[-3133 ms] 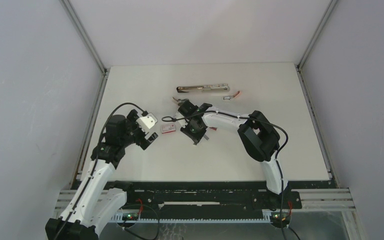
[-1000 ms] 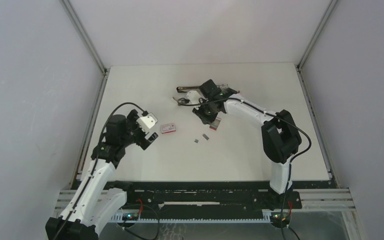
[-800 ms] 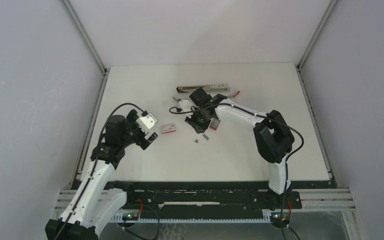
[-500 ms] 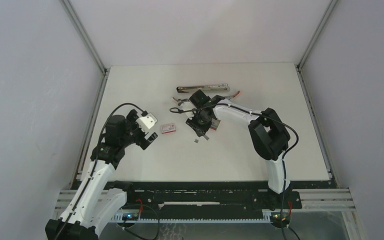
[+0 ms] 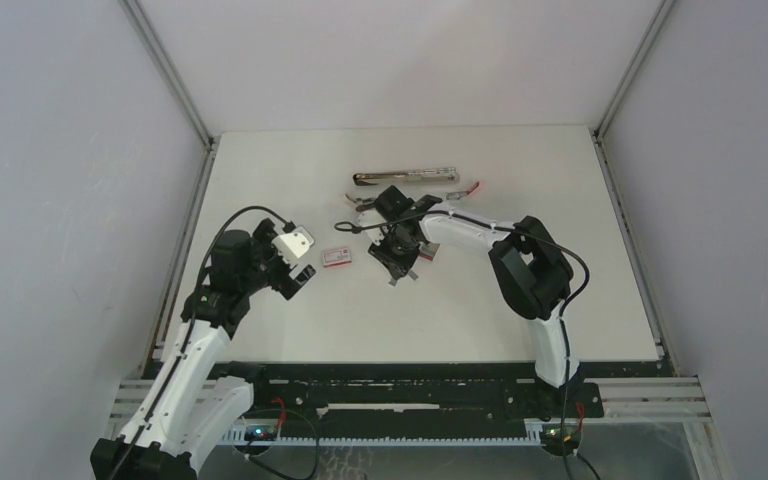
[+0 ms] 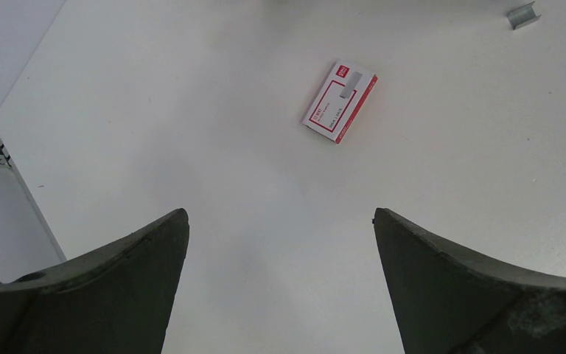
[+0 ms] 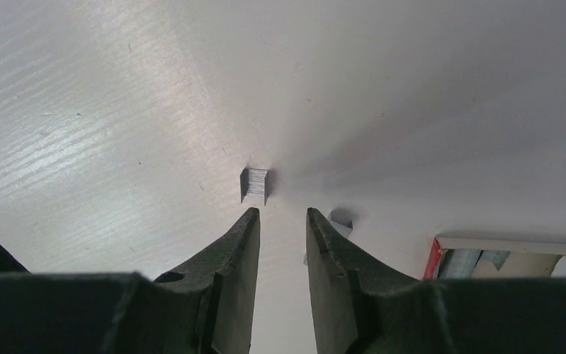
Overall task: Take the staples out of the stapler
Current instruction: Pick up the staple from the center of the board.
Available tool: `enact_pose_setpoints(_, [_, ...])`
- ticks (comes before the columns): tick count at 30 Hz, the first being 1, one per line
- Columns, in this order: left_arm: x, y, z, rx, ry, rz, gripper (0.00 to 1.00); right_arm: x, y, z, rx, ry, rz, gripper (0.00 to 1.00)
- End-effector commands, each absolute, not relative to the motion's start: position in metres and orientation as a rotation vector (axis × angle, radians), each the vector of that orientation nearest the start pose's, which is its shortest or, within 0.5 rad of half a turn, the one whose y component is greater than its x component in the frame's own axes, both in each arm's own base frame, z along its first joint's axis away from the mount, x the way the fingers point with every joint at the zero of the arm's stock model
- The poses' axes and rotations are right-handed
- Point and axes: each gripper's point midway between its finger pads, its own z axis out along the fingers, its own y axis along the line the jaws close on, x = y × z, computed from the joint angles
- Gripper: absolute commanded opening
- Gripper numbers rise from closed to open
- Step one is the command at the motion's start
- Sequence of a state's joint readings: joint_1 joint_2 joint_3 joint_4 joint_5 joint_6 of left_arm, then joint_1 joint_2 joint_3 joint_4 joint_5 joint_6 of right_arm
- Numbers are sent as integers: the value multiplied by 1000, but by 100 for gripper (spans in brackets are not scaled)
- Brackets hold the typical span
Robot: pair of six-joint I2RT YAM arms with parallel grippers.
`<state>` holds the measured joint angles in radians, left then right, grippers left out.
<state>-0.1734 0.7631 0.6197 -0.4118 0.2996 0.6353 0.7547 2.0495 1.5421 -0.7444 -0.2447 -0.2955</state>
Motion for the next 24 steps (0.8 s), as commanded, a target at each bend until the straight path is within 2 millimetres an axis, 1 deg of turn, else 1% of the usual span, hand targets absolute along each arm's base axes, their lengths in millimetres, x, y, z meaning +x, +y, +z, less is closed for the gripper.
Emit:
enact_pose_setpoints(1, [267, -76, 163, 966, 1828, -44, 100, 293, 327, 39, -1468, 2415, 452, 30])
enact_pose_setpoints(12, [267, -76, 162, 971, 1831, -45, 100, 294, 331, 35, -1469, 2418, 440, 27])
enact_pose_setpoints(19, [267, -76, 162, 969, 1832, -44, 100, 294, 332, 31, -1476, 2418, 427, 20])
enact_pose_setpoints(24, [267, -76, 162, 969, 1832, -44, 100, 294, 333, 30, -1481, 2416, 426, 19])
